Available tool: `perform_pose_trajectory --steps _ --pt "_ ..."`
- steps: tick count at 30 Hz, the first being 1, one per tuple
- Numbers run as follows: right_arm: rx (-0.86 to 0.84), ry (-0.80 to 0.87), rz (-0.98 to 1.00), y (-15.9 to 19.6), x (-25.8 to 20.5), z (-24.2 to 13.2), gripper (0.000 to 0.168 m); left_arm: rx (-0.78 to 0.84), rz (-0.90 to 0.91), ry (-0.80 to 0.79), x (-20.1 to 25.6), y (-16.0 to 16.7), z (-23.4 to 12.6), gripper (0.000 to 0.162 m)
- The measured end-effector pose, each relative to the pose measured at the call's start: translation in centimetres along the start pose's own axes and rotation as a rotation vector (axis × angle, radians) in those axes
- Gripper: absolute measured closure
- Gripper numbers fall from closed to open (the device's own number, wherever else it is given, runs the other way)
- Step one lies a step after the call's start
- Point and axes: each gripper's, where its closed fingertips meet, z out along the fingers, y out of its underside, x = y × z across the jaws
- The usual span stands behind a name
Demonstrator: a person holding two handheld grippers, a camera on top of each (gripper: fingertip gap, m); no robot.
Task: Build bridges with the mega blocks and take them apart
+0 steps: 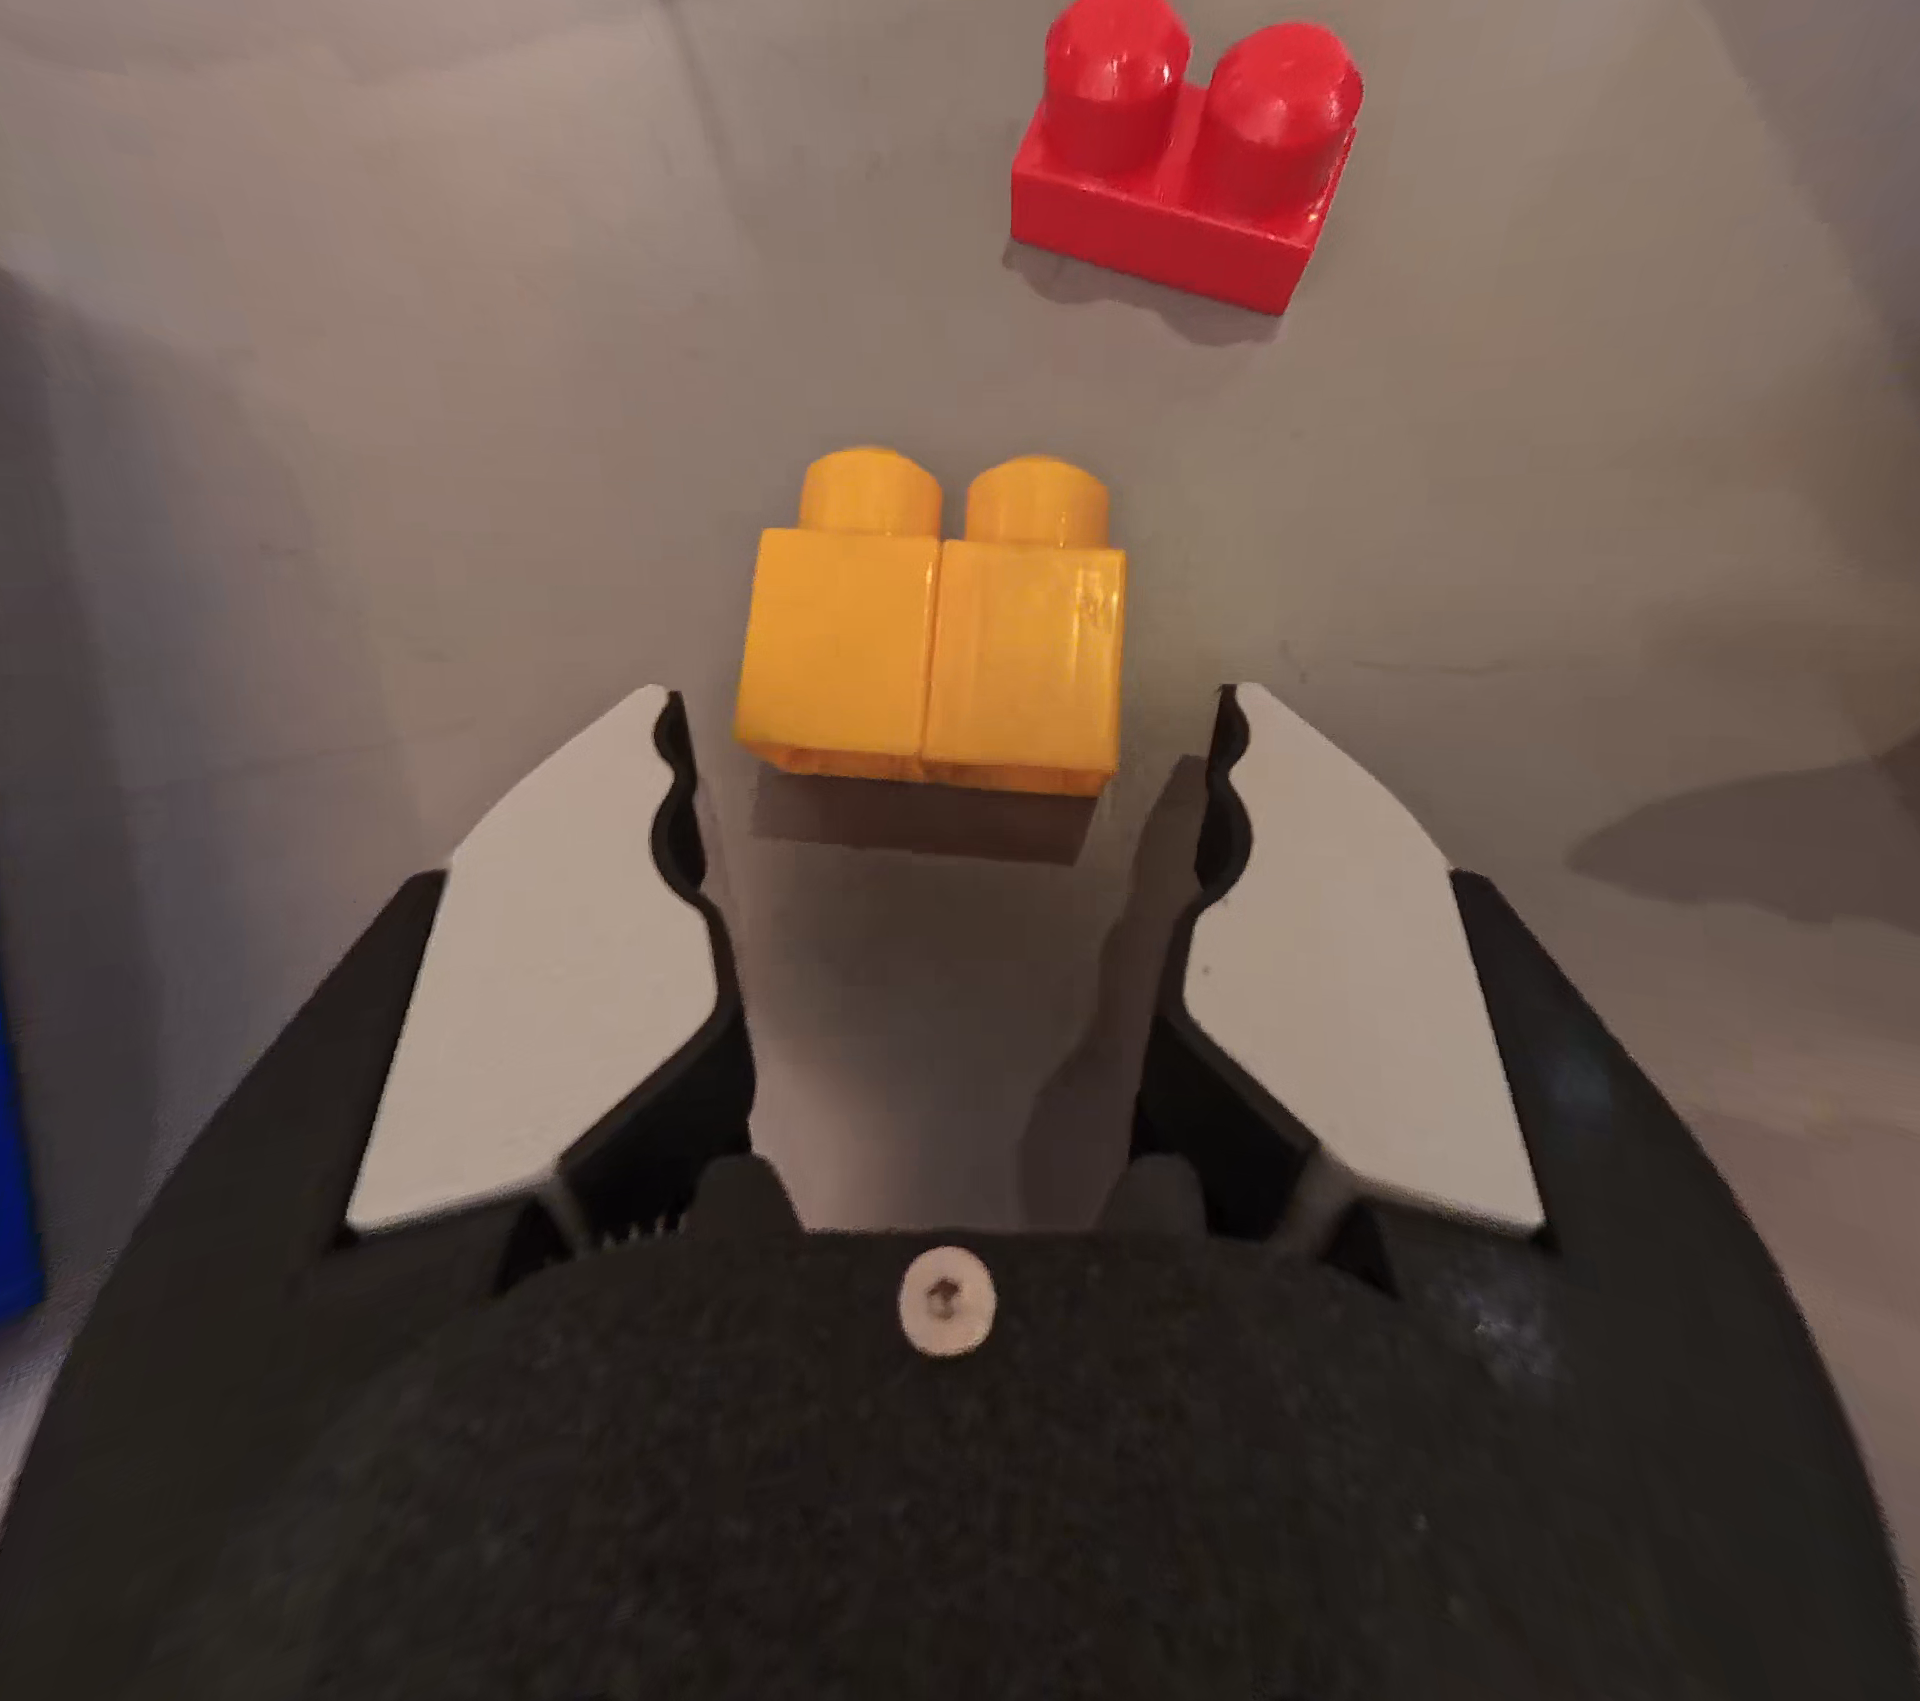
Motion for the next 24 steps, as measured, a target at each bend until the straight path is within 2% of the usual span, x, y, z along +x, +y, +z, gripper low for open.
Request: perform_pose_trajectory --steps 11,12,13,14,24 --pt "0.004 -0.011 0.013 -0.1 -0.1 0.0 0.131 -0.07 -0.016 -0.004 -0.6 -0.1 1.6 0.071" --pt "0.004 -0.012 0.013 -0.1 -0.1 0.0 0.131 -0.079 -0.02 0.005 -0.6 0.1 1.8 0.073" --pt "0.004 -0.011 0.013 -0.1 -0.1 0.0 0.131 -0.085 -0.023 0.016 -0.5 0.2 1.8 0.083" --pt "0.004 -0.012 0.013 -0.1 -0.1 0.0 0.131 -0.087 -0.029 0.022 -0.5 0.2 1.8 0.084" --pt "0.007 -0.017 0.023 -0.1 -0.1 -0.1 0.131 -0.087 -0.011 0.062 -0.4 0.3 1.6 0.085"
